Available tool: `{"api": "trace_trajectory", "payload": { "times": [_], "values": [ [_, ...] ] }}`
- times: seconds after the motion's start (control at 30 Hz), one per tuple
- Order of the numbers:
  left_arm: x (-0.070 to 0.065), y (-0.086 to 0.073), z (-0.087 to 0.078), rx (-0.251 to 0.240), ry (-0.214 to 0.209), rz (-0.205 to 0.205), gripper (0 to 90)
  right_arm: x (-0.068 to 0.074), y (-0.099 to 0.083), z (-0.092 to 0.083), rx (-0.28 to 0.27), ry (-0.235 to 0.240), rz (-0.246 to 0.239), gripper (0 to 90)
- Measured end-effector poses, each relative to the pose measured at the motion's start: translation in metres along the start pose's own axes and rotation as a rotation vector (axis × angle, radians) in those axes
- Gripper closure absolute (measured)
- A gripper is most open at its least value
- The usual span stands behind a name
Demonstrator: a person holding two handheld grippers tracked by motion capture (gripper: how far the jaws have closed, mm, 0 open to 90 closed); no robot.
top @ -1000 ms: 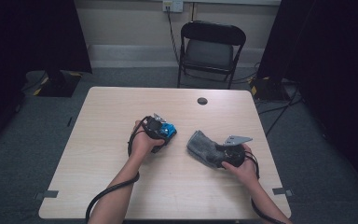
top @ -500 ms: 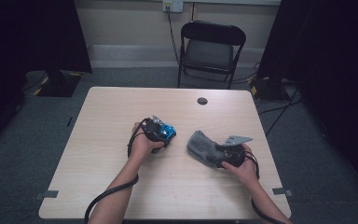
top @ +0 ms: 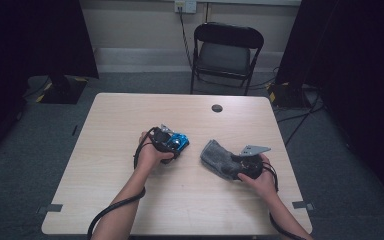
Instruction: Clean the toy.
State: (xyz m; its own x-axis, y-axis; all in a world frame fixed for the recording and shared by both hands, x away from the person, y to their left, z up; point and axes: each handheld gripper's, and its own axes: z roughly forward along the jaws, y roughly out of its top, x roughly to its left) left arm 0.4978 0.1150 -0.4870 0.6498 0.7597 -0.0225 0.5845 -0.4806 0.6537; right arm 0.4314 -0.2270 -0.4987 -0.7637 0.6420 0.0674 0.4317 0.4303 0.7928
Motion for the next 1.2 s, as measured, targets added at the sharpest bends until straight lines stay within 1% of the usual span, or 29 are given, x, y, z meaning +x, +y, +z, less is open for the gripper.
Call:
{"api": "trace_trajectory", "payload": {
  "times": [0.03, 0.1, 0.13, 0.2, 0.23, 0.27, 0.3, 0.33, 0.47, 0.5, 0.53, 0.57, 0.6, 0.7, 0.73, 0.77, 0.8, 0.83, 0.87, 0.93, 0.97, 1.0, 1.07, 1.1, 1.13, 1.2],
  "values": [
    [-0.001, 0.000, 0.003, 0.003, -0.007, -0.018, 19.6, 0.000, 0.000, 0.000, 0.000, 0.000, 0.000, 31.6],
    [-0.002, 0.001, 0.005, -0.001, 0.000, -0.015, 18.5, 0.000, 0.000, 0.000, -0.001, 0.000, 0.000, 31.6],
    [-0.002, 0.001, 0.005, 0.009, 0.002, -0.001, 18.4, 0.000, 0.000, 0.000, 0.000, 0.000, -0.001, 31.5],
    [-0.004, 0.002, 0.006, 0.012, 0.011, 0.011, 18.3, 0.000, 0.000, 0.000, 0.000, 0.000, -0.001, 31.6],
    [-0.004, 0.002, 0.005, 0.014, 0.012, 0.008, 18.6, 0.000, 0.000, 0.000, 0.000, 0.000, -0.001, 31.5],
    [-0.005, 0.003, 0.005, 0.019, 0.010, 0.002, 20.1, 0.000, 0.000, 0.000, 0.000, 0.000, -0.001, 31.5],
    [-0.005, 0.005, 0.003, 0.041, 0.026, -0.002, 22.3, 0.000, 0.000, 0.000, 0.000, 0.000, -0.002, 31.5],
    [-0.005, 0.005, 0.002, 0.037, 0.022, -0.005, 26.2, 0.000, 0.000, 0.000, 0.000, -0.001, -0.003, 31.5],
    [-0.005, 0.003, 0.001, 0.030, 0.023, -0.004, 26.3, 0.000, 0.000, 0.000, 0.001, -0.001, -0.004, 31.6],
    [-0.005, 0.002, 0.001, 0.020, 0.020, -0.030, 26.3, 0.000, 0.000, 0.000, 0.001, 0.001, -0.001, 31.7],
    [-0.004, 0.001, 0.000, 0.023, 0.015, -0.035, 26.4, 0.000, 0.000, 0.000, 0.001, 0.002, 0.000, 31.7],
    [-0.004, 0.001, 0.000, 0.014, 0.010, -0.054, 26.4, 0.000, 0.000, 0.000, 0.001, 0.002, 0.000, 31.7],
    [-0.004, 0.001, -0.001, 0.022, 0.011, -0.049, 26.4, 0.000, 0.000, 0.000, 0.001, 0.002, 0.000, 31.7],
    [-0.005, 0.002, -0.003, 0.022, 0.013, -0.037, 26.4, 0.000, 0.000, 0.000, 0.001, 0.002, 0.002, 31.7],
    [-0.005, 0.003, -0.005, 0.022, 0.006, -0.029, 26.4, 0.000, 0.000, 0.000, 0.001, 0.003, 0.002, 31.7],
    [-0.005, 0.004, -0.006, 0.019, 0.003, -0.034, 26.4, 0.000, 0.000, 0.000, 0.000, 0.003, 0.001, 31.7],
    [-0.005, 0.005, -0.008, 0.017, 0.003, -0.028, 26.4, 0.000, 0.000, 0.000, 0.002, 0.001, 0.000, 31.6],
    [-0.005, 0.006, -0.009, 0.011, 0.003, -0.038, 26.4, 0.000, 0.000, 0.000, 0.003, -0.001, -0.001, 31.7],
    [-0.005, 0.007, -0.011, 0.007, -0.002, -0.035, 26.4, 0.000, 0.000, 0.001, 0.004, -0.003, -0.001, 31.8],
    [-0.005, 0.008, -0.013, 0.003, -0.004, -0.037, 26.4, 0.002, 0.001, 0.002, 0.015, -0.016, -0.012, 32.2],
    [-0.006, 0.009, -0.016, 0.007, -0.007, -0.016, 26.4, 0.003, 0.001, 0.002, 0.022, -0.023, -0.021, 32.3],
    [-0.007, 0.009, -0.018, 0.007, -0.009, -0.009, 26.4, 0.004, 0.001, 0.003, 0.029, -0.030, -0.031, 32.5],
    [-0.010, 0.010, -0.020, -0.007, -0.018, -0.008, 26.4, 0.006, 0.002, 0.004, 0.038, -0.050, -0.027, 33.3],
    [-0.011, 0.010, -0.022, -0.003, -0.025, 0.001, 26.4, 0.008, 0.002, 0.005, 0.049, -0.060, -0.033, 34.3],
    [-0.013, 0.011, -0.022, -0.009, -0.028, 0.005, 26.4, 0.009, 0.004, 0.005, 0.063, -0.070, -0.030, 38.4],
    [-0.017, 0.012, -0.024, -0.008, -0.035, 0.028, 26.4, 0.010, 0.007, 0.005, 0.080, -0.107, -0.006, 51.8]
  ]
}}
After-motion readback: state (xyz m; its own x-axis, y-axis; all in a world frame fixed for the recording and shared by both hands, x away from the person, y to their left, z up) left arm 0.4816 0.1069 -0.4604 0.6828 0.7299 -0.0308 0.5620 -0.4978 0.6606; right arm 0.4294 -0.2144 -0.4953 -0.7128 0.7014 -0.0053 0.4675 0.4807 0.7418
